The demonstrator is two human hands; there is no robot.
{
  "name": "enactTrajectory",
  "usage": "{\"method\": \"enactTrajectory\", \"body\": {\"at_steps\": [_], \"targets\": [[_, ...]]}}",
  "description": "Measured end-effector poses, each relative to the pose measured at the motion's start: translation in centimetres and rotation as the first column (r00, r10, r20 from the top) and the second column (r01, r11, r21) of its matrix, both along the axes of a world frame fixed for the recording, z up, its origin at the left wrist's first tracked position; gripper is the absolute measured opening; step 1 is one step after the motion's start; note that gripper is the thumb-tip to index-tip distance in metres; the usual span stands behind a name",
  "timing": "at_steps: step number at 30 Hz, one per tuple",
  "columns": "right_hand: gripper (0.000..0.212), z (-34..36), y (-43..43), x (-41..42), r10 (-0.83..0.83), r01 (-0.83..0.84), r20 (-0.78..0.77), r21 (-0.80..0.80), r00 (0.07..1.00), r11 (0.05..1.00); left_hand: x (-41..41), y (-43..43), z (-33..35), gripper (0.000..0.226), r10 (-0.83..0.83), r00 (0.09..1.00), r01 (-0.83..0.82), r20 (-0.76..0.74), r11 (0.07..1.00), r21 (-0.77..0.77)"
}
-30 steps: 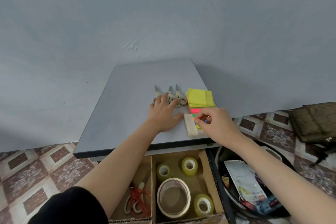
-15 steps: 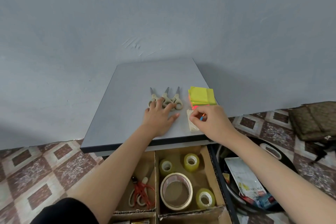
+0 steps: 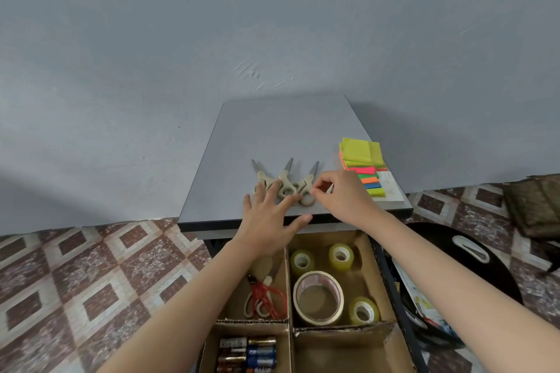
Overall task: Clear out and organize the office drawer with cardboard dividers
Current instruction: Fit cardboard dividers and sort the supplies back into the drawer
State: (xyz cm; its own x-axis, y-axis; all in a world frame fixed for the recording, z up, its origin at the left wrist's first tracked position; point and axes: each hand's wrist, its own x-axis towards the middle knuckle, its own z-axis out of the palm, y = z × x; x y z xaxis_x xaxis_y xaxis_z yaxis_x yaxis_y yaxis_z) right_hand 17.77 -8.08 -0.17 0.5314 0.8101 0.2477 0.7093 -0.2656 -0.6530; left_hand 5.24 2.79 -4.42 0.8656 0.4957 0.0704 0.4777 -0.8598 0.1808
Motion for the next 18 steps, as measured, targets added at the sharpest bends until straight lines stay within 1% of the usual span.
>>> {"method": "enactTrajectory", "body": {"at_steps": [1,3,5,7,11,16,18], "targets": [[0.013,0.0,0.0,0.0,-0.002,0.002,-0.001,-0.001,1.000,1.000,0.1,0.1,0.3,0.059,-0.006,1.000,0.005,0.009,1.000,0.007],[0.013,0.0,-0.1,-0.1,0.000,0.000,-0.003,-0.003,1.000,1.000,0.2,0.4,0.9,0.062,0.004,0.997,-0.005,0.076,1.000,0.009],[0.012,0.1,-0.4,0.0,0.006,-0.006,-0.007,-0.012,1.000,1.000,0.7,0.7,1.5,0.068,0.044,0.985,-0.046,0.168,0.999,0.007],[0.010,0.1,-0.8,0.2,0.006,-0.006,0.001,-0.031,1.000,0.999,1.5,0.9,1.9,0.070,0.095,0.972,-0.103,0.215,0.994,0.025],[0.010,0.3,-1.0,0.4,0.000,0.000,0.000,-0.055,1.000,0.998,2.8,1.1,2.3,0.065,0.161,0.972,-0.164,0.172,0.986,0.002],[0.010,0.6,-0.4,0.0,-0.015,0.015,-0.006,-0.060,1.000,0.998,3.5,1.6,2.8,0.055,0.183,0.961,-0.178,0.207,0.983,-0.043],[0.010,0.5,0.1,-0.3,-0.035,0.035,0.008,-0.075,0.999,0.997,3.3,1.7,3.0,0.052,0.210,0.945,-0.184,0.250,0.975,-0.121]]}}
